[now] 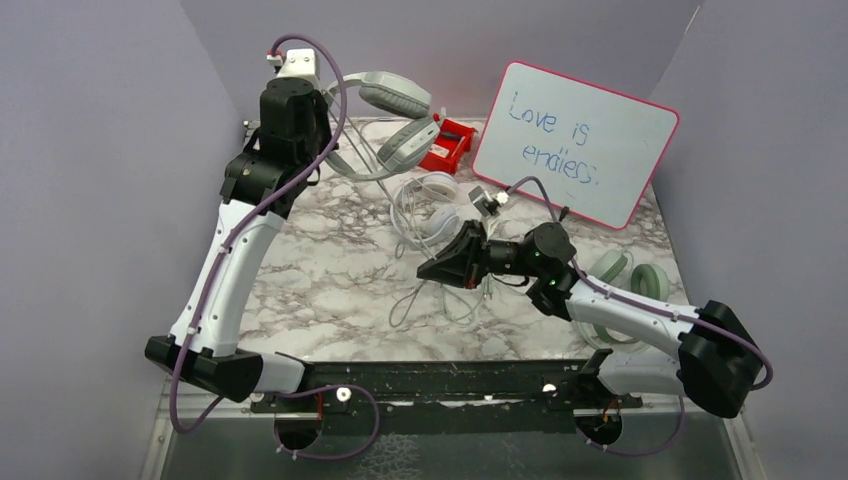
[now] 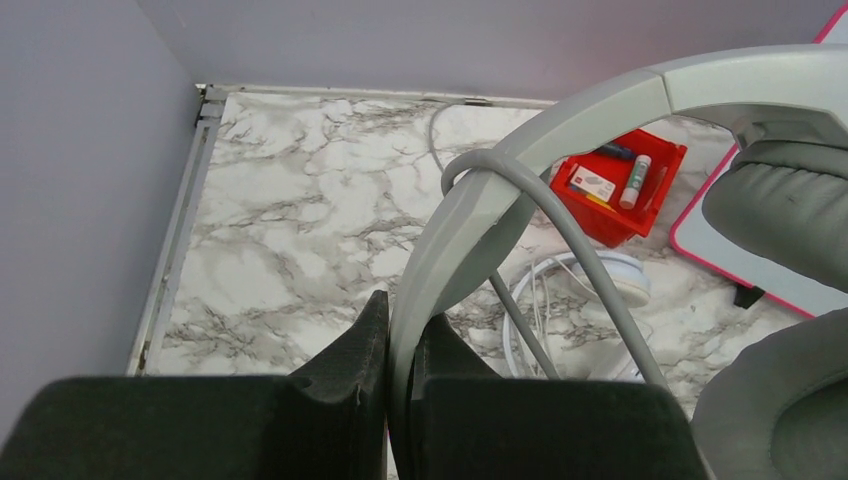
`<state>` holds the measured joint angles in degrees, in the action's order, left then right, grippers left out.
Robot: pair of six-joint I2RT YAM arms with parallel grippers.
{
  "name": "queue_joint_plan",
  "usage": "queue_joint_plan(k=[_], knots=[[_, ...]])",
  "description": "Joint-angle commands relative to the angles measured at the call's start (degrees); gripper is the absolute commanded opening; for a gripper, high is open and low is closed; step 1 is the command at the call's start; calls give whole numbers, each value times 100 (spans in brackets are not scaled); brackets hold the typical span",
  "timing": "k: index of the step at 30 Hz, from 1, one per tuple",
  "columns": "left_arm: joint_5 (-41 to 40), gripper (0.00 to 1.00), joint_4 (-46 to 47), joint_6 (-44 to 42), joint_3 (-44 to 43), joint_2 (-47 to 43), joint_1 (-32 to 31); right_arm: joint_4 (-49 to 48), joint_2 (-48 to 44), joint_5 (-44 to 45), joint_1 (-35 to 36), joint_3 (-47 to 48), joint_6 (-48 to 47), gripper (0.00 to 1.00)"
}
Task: Wrap the headphones
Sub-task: Wrap the headphones cable around the headphones.
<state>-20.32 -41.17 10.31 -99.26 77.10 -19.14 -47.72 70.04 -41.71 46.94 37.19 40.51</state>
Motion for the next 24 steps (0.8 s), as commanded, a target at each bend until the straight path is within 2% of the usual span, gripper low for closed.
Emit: queue_joint_plan(k=[1,4,7,8,11,16,19,21,24], knots=[[-929,0,1243,-8,-289,51,196,-3,-161,-577,212,-256,146,15],[-952,0,1211,-7,-466,97,224,-186,-208,-456,311,-430,142,20],[-988,0,1183,-19,-646,141,250,-429,-156,-474,342,-526,213,21],[-987,0,1177,-16,-719,158,259,-591,-119,-498,365,-559,252,19],[-950,0,1121,-2,-1012,241,279,-978,29,-605,416,-593,380,4],[-971,0,1044,15,-1512,374,279,-1431,203,-786,529,-611,501,7],[-764,0,1064,-8,-1566,327,281,-1377,169,-899,582,-512,471,3],[-592,0,1165,-294,-1325,278,279,-967,-120,-781,591,-451,341,0],[-739,0,1109,-623,-855,165,279,1047,-995,46,588,-188,-667,0]])
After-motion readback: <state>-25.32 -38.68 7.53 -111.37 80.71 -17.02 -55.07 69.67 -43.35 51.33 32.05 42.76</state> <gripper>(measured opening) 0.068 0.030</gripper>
